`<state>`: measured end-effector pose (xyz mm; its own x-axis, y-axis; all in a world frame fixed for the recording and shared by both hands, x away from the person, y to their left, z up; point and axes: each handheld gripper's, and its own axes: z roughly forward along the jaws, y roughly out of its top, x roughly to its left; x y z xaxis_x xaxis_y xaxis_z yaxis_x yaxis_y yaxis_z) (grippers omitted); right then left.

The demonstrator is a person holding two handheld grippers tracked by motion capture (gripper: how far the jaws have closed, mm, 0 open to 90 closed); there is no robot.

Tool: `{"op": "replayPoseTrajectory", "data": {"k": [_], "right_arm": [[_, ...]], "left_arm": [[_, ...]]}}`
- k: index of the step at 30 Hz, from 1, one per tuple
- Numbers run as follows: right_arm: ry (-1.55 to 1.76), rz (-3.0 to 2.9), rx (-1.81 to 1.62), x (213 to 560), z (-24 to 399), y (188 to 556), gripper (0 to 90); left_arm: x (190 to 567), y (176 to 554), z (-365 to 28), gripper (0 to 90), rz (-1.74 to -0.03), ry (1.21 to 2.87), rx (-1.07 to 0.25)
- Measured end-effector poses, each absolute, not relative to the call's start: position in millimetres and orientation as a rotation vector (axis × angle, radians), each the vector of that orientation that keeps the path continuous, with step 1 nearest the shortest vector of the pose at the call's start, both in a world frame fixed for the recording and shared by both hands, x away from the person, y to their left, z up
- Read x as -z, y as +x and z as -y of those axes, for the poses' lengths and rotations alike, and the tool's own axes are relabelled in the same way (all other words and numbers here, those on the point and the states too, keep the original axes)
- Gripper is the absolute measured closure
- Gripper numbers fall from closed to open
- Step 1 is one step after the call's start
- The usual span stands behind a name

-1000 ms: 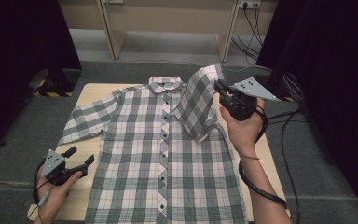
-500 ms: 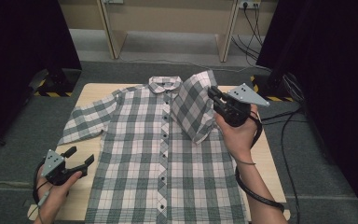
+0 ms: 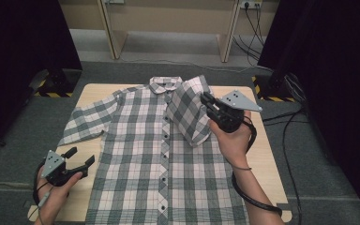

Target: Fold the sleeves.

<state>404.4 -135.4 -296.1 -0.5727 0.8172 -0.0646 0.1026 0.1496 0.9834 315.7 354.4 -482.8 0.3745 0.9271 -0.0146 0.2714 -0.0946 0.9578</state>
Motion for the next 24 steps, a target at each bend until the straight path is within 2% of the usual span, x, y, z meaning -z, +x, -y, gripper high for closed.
{"op": "replayPoseTrajectory", "data": {"k": [24], "right_arm": [[0.817,-1.883,-1.510,310.1,106.6,387.1,82.8]], "left_arm": [[482.8,315.7,-354.3,19.6,-1.094,1.605,-0.797]]}}
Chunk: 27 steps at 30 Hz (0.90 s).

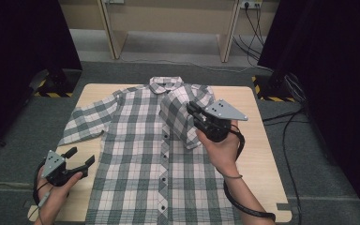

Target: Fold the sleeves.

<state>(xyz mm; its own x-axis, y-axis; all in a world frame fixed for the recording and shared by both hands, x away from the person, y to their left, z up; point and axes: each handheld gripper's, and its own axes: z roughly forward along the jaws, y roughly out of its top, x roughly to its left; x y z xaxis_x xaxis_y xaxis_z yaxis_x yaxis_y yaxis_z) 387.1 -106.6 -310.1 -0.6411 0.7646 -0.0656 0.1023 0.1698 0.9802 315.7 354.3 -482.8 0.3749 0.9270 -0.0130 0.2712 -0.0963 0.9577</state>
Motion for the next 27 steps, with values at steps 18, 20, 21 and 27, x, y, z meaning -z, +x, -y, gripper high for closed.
{"op": "replayPoseTrajectory", "data": {"k": [18,20,21,27], "right_arm": [[0.776,-1.978,-1.495,332.2,84.4,377.8,82.8],[0.774,-1.987,-1.492,335.0,82.2,376.8,82.8],[0.770,-1.991,-1.492,336.3,81.4,376.6,82.7],[0.761,-2.012,-1.495,342.4,76.0,373.5,82.8]], "left_arm": [[482.8,315.7,-354.0,19.6,-1.092,1.607,-0.797],[482.8,315.8,-354.0,19.6,-1.092,1.608,-0.797],[482.8,315.7,-354.1,19.6,-1.091,1.607,-0.797],[482.8,315.7,-353.9,19.6,-1.091,1.607,-0.797]]}}
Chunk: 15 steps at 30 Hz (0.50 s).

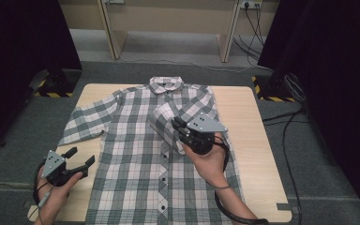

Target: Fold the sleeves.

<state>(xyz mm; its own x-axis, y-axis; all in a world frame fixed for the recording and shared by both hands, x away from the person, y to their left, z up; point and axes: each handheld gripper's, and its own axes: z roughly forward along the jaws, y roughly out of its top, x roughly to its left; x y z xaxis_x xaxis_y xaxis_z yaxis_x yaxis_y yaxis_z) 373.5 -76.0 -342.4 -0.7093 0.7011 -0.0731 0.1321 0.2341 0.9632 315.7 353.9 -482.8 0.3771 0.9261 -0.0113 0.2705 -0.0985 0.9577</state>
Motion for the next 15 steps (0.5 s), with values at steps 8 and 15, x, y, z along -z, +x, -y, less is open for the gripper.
{"op": "replayPoseTrajectory", "data": {"k": [8,15], "right_arm": [[0.746,-2.045,-1.492,350.9,68.8,369.2,82.7],[0.741,-2.070,-1.488,357.6,64.8,366.7,82.7]], "left_arm": [[482.8,315.7,-353.9,19.7,-1.091,1.607,-0.797],[482.8,315.7,-354.0,19.6,-1.091,1.607,-0.797]]}}
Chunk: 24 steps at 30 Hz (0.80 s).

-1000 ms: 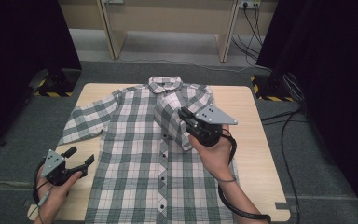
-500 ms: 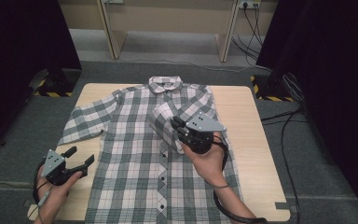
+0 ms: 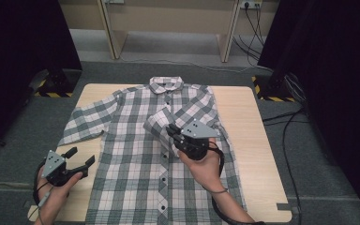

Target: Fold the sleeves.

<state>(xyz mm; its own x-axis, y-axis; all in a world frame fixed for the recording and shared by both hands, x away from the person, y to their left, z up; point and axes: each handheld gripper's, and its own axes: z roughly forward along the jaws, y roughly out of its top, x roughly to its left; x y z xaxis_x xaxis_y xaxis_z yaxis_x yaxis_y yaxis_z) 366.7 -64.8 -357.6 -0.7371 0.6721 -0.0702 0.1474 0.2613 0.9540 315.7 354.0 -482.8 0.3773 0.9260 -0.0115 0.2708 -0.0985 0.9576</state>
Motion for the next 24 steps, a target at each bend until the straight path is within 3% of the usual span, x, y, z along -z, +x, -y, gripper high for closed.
{"op": "replayPoseTrajectory", "data": {"k": [24], "right_arm": [[0.710,-2.153,-1.496,378.4,47.0,355.8,82.6]], "left_arm": [[482.8,315.7,-353.8,19.6,-1.090,1.608,-0.797]]}}
